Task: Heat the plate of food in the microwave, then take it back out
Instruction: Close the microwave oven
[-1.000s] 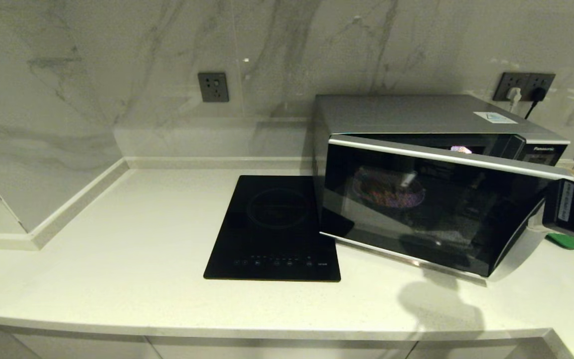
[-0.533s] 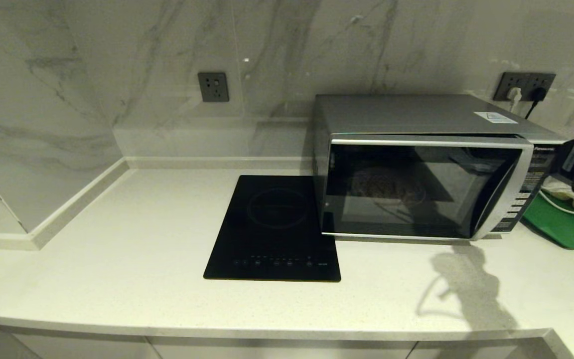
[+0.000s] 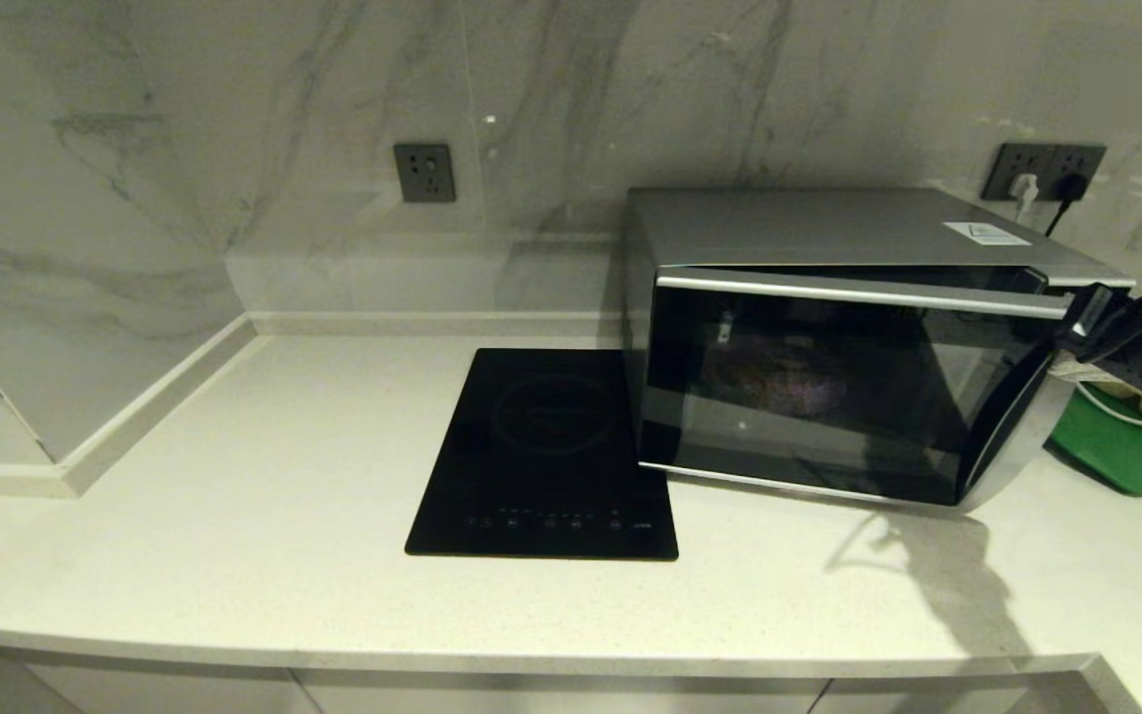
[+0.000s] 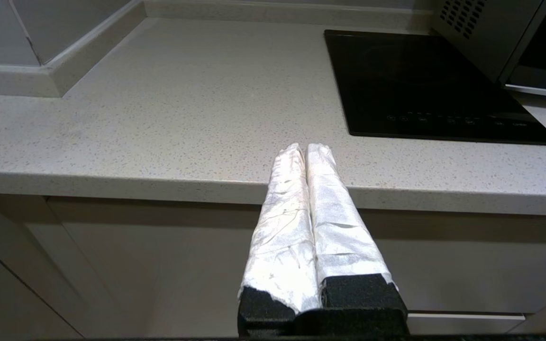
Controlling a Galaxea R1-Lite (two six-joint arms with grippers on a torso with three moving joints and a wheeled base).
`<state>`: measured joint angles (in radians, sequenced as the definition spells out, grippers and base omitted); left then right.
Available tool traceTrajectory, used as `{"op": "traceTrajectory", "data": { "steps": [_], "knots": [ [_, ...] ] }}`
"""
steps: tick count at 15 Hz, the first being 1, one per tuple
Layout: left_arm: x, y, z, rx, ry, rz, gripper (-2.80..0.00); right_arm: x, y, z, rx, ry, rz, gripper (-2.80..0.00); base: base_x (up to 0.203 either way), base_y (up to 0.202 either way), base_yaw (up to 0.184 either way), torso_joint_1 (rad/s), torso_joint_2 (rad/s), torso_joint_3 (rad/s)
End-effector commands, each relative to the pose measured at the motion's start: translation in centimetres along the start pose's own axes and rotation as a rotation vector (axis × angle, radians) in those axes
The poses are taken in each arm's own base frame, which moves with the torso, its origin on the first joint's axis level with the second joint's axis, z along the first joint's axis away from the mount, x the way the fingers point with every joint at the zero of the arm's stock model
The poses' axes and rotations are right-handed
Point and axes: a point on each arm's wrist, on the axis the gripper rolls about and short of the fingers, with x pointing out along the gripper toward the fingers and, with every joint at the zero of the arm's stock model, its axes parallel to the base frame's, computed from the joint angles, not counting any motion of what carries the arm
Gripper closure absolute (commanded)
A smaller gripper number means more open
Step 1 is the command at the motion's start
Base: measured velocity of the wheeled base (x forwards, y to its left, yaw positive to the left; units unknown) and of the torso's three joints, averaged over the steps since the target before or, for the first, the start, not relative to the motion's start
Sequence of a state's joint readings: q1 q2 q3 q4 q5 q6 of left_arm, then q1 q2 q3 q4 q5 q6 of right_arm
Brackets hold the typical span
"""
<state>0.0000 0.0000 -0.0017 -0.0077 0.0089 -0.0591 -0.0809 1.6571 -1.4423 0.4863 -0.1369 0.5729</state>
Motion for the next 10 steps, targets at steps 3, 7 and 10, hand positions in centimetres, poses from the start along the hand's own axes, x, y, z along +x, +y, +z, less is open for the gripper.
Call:
{"op": "traceTrajectory", "data": {
  "steps": [3, 7, 10],
  "knots": [
    [0.0, 0.0, 0.0, -0.001, -0.001, 0.000, 0.00, 0.7, 0.1, 0.0, 0.003, 0.012, -0.011, 0.00, 0.000, 0.000, 0.000, 0.000, 0.00, 0.000],
    [0.0, 0.0, 0.0, -0.001, -0.001, 0.000, 0.00, 0.3, 0.4, 0.5, 0.009, -0.034, 0.013, 0.00, 0.000, 0.000, 0.000, 0.000, 0.00, 0.000],
    [0.0, 0.0, 0.0, -0.002, -0.001, 0.000, 0.00, 0.5, 0.7, 1.1, 0.015, -0.089, 0.044, 0.00, 0.000, 0.000, 0.000, 0.000, 0.00, 0.000]
  ]
}}
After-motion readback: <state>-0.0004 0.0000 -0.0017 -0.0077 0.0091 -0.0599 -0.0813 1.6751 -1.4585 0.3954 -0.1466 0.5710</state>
